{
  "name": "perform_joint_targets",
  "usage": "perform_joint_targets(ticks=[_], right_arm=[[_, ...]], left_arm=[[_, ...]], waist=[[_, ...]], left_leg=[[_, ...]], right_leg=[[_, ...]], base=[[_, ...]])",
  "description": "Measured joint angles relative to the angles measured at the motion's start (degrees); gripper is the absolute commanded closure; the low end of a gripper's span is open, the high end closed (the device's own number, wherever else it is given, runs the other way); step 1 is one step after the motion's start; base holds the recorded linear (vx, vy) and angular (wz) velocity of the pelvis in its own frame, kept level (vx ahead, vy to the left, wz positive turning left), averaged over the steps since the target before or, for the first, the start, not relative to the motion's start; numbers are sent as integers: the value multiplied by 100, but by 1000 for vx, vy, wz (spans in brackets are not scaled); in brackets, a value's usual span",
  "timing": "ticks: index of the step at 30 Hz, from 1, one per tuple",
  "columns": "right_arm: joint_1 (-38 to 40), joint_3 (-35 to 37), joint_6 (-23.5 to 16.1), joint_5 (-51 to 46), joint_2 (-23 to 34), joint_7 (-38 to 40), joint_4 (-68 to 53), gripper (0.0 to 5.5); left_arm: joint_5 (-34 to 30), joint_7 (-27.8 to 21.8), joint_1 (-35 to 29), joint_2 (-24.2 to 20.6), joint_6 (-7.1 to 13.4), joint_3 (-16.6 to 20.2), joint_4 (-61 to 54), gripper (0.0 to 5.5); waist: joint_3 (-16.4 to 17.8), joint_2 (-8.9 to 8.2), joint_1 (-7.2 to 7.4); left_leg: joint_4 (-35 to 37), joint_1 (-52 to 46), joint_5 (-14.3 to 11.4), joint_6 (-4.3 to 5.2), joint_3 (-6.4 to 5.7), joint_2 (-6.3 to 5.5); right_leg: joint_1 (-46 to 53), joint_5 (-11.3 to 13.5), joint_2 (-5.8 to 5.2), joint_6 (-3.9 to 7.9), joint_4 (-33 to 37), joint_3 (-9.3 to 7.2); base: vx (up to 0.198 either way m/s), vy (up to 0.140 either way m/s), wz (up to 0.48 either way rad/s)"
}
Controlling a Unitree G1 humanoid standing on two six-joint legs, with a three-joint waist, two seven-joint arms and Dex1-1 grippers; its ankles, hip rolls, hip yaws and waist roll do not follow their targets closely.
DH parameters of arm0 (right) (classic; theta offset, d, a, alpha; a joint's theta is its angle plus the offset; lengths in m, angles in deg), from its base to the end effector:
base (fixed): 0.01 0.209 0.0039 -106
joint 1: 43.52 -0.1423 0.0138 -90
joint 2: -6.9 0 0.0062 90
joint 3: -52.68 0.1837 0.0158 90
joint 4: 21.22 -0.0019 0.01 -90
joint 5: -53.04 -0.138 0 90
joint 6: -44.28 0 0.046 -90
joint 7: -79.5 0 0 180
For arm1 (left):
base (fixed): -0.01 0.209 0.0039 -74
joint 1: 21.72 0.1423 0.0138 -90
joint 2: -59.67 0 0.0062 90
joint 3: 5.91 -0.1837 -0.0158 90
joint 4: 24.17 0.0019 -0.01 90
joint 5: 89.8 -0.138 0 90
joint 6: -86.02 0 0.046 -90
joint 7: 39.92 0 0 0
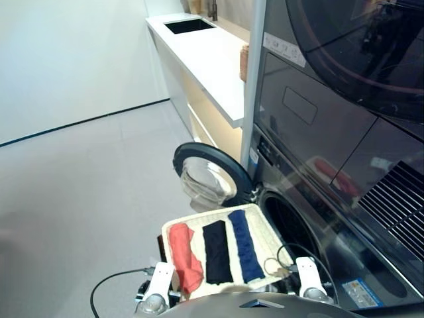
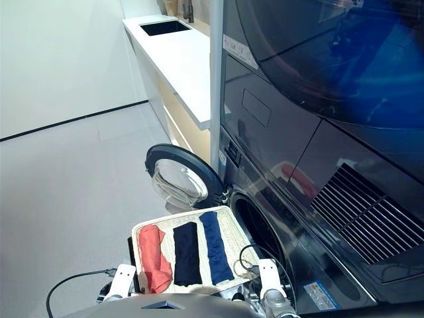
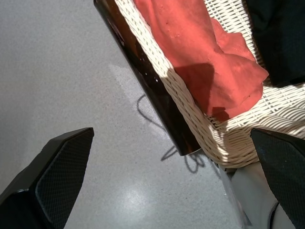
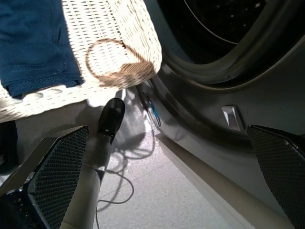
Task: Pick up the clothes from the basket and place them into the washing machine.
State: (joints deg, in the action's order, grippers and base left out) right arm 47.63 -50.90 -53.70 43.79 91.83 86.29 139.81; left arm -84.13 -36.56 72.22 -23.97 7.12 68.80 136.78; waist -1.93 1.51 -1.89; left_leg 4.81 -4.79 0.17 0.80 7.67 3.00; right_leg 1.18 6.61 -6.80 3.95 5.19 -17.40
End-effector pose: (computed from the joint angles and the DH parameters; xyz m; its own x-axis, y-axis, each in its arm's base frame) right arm 0.0671 -0.2012 -0.1198 0.4330 -0.2048 -0.8778 -0.0304 0.9700 -0.2413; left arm 0.0511 0.1909 -0.1230 0.4381 0.0985 -0.8935 0.1370 0.9751 0.1747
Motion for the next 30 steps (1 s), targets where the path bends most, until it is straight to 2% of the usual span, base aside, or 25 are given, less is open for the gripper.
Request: perform_joint_targets(ticks=[22, 30], right_arm=[[0, -56, 0, 5, 1, -12, -21, 0], [-28, -459, -6, 224, 39, -101, -432, 0]], left_arm=[[238, -54, 5, 18, -2, 44, 23, 0], [280, 8, -112, 15, 5, -9, -219, 0]], waist=[[-18, -3, -8], [-15, -14, -4]], left_leg=[[1, 73, 1, 2, -14, -2], [-8, 340, 58, 37, -12, -12]], right_leg=[[-104, -5, 15, 0, -1, -13], [-354, 20, 16, -16, -9, -11]], base=[[0, 0, 0], [-35, 14, 3]])
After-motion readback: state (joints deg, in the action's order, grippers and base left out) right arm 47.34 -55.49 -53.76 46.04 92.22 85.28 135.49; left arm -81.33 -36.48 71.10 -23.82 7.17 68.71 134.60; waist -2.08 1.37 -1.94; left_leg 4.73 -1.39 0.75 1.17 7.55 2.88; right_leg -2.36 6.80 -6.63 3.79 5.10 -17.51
